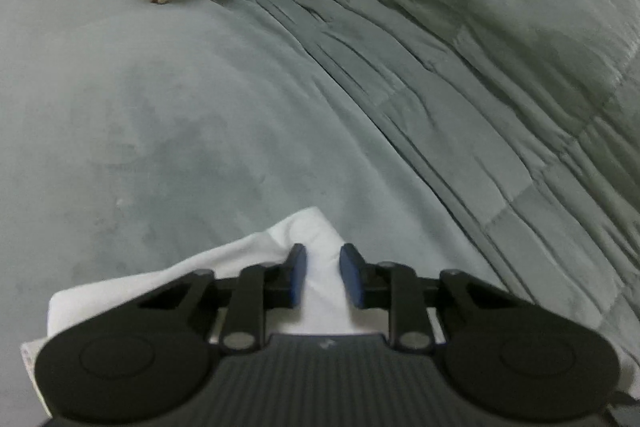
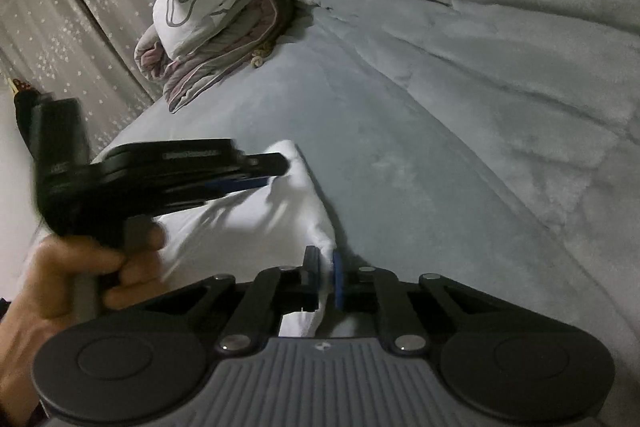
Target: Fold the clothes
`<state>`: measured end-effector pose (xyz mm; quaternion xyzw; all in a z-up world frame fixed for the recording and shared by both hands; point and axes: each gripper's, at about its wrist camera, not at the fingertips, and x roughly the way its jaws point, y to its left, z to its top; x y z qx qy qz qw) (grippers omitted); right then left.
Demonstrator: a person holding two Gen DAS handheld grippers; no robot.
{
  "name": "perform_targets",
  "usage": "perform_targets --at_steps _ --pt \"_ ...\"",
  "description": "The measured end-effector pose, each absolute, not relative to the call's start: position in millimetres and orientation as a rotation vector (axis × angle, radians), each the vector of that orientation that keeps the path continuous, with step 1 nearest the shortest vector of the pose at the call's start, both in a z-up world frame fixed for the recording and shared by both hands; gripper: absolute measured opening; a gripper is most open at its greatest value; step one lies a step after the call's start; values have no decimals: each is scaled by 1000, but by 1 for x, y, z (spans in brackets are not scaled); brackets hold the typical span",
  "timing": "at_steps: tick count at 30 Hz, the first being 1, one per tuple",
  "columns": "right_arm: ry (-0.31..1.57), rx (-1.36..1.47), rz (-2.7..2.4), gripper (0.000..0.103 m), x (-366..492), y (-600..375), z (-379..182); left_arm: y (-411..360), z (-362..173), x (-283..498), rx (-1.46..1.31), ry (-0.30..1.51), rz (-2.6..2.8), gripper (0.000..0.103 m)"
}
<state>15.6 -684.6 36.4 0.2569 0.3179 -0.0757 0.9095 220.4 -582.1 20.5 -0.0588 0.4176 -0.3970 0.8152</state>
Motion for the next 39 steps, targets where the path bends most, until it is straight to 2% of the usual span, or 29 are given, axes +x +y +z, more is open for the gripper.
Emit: perform_targets --at_steps 6,11,18,20,22,23,28,33,35,36,37,39 --pt "594 604 -191 8 -5 -683 47 -578 17 224 -136 896 -844 14" --pt "654 571 -240 8 11 -684 33 -577 17 223 -127 883 -848 14" --pt "658 591 -256 9 0 -685 40 -568 23 220 -132 876 -841 14" --pt "667 585 -276 14 0 -683 43 -560 31 216 -117 872 -837 16" --pt "649 532 -314 34 -4 -677 53 -550 39 212 -108 867 -834 19" --pt "617 497 -311 37 -8 -669 60 -539 41 211 -121 861 -834 19" --pt "582 361 -116 39 1 -616 71 -494 43 210 -151 842 -843 19" --pt "628 153 0 36 22 -562 52 -476 31 209 -90 842 -851 18" --pt "661 122 34 27 26 -548 41 -474 27 210 -78 839 -855 17" --pt "681 90 40 8 26 -541 35 -474 26 210 -65 835 -853 14" --pt "692 73 22 2 25 -538 32 -474 25 210 -48 832 -848 10" --pt "711 45 -10 2 21 -532 25 -473 24 211 -37 831 -845 8"
